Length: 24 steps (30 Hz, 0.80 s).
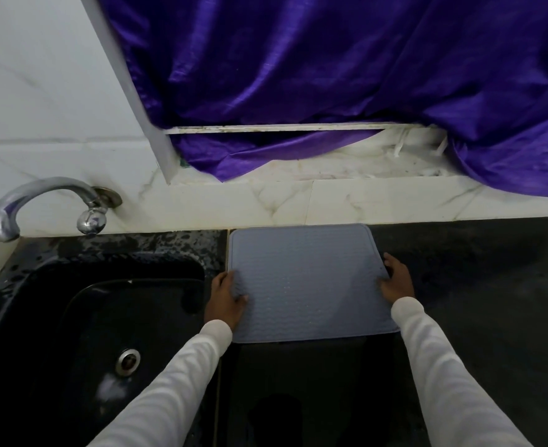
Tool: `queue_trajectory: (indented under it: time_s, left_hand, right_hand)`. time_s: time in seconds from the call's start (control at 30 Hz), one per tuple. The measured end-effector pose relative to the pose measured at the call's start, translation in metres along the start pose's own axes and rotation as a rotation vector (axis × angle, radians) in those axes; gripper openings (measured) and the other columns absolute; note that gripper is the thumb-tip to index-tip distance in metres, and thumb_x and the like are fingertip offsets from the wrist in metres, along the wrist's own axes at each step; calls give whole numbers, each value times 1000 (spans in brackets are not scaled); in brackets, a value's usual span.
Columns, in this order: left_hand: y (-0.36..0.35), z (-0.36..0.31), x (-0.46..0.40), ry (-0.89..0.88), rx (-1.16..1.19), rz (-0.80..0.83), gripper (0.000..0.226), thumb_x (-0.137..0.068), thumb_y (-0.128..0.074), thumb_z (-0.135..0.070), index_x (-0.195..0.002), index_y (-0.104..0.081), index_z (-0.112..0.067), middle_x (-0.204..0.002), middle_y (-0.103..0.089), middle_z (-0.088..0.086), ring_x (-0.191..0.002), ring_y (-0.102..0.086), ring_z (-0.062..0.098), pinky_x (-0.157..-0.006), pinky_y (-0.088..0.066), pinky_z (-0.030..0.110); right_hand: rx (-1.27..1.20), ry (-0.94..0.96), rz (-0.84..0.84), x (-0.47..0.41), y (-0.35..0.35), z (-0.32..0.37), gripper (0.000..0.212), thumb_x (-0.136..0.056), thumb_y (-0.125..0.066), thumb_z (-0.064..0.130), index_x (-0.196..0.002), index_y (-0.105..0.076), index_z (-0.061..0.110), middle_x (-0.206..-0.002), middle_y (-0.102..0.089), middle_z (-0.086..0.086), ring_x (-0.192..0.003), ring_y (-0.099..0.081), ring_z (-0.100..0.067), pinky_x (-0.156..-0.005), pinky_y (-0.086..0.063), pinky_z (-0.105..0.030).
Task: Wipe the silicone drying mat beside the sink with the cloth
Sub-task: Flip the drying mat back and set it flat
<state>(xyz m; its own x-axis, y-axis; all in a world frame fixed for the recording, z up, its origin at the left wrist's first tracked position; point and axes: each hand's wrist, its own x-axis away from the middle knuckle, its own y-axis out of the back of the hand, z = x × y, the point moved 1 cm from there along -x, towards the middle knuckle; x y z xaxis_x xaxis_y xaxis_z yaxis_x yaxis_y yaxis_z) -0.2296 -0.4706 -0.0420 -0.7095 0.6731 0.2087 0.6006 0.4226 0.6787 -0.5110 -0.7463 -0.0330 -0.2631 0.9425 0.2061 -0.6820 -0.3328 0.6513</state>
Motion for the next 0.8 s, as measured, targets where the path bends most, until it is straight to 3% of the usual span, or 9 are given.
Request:
queue_trajectory:
  time_s: [0.1,0.2,0.27,0.37,0.47,0.53,0.63,0.7,0.8]
  left_hand:
    - [1,1,9,3,18,-38,61,-83,-72,-15,-139,-47,-13,-149,-27,6,-128,-45,24,-101,-33,24]
    - [0,5,22,17,62,-72,58,-81,-74,-9,-135,-52,-11,-143,-33,11,-126,-47,27,-100,-30,19]
    - [-2,7,34,33,109,-99,56,-80,-74,-6,-132,-54,-9,-136,-37,13,-118,-50,26,-99,-31,19]
    - [-6,9,50,61,185,-170,46,-78,-77,-5,-122,-63,-8,-128,-45,15,-112,-53,26,-97,-33,18]
    - [-10,13,61,113,277,-222,35,-77,-79,-7,-110,-68,-11,-121,-54,14,-112,-56,28,-98,-40,25]
    - [-12,16,65,161,334,-237,35,-76,-80,-10,-109,-69,-14,-120,-57,12,-110,-59,29,-98,-46,32]
    - [-12,14,69,206,392,-197,36,-78,-79,-12,-112,-67,-16,-123,-53,8,-99,-64,29,-73,-59,32]
    - [-11,15,72,208,394,-180,36,-80,-78,-9,-113,-66,-16,-125,-51,7,-93,-65,29,-57,-59,27]
    - [-10,17,76,202,352,-168,37,-81,-75,-6,-116,-65,-14,-124,-50,8,-88,-65,28,-53,-57,26]
  right_hand:
    - [-40,-74,-49,12,8,-10,66,-80,-67,-2,-140,-45,15,-131,-49,-17,-120,-51,-33,-104,-42,-45]
    - [-56,-118,-43,28,18,-22,66,-80,-72,4,-139,-45,18,-112,-58,-16,-109,-56,-33,-94,-44,-41]
    - [-127,-155,18,41,25,-30,66,-80,-72,6,-139,-44,20,-103,-62,-14,-104,-58,-32,-87,-45,-37]
    - [-208,-203,147,56,32,-38,64,-81,-72,1,-135,-45,22,-105,-59,-16,-93,-60,-31,-67,-53,-36]
    - [-331,-223,139,68,39,-44,52,-81,-67,-10,-127,-52,7,-108,-55,-26,-83,-61,-33,-56,-58,-36]
    - [-410,-223,65,73,41,-46,44,-81,-68,-11,-121,-55,1,-99,-58,-25,-74,-63,-33,-52,-59,-30]
    - [-478,-226,-24,81,38,-52,33,-79,-73,-5,-109,-61,-1,-84,-63,-17,-67,-65,-31,-51,-58,-26]
    - [-442,-244,-81,85,34,-58,27,-78,-75,-2,-103,-65,0,-80,-67,-15,-60,-67,-28,-56,-60,-30]
    - [-351,-258,-167,89,28,-59,20,-77,-76,1,-96,-69,7,-79,-70,-11,-55,-67,-22,-54,-55,-24]
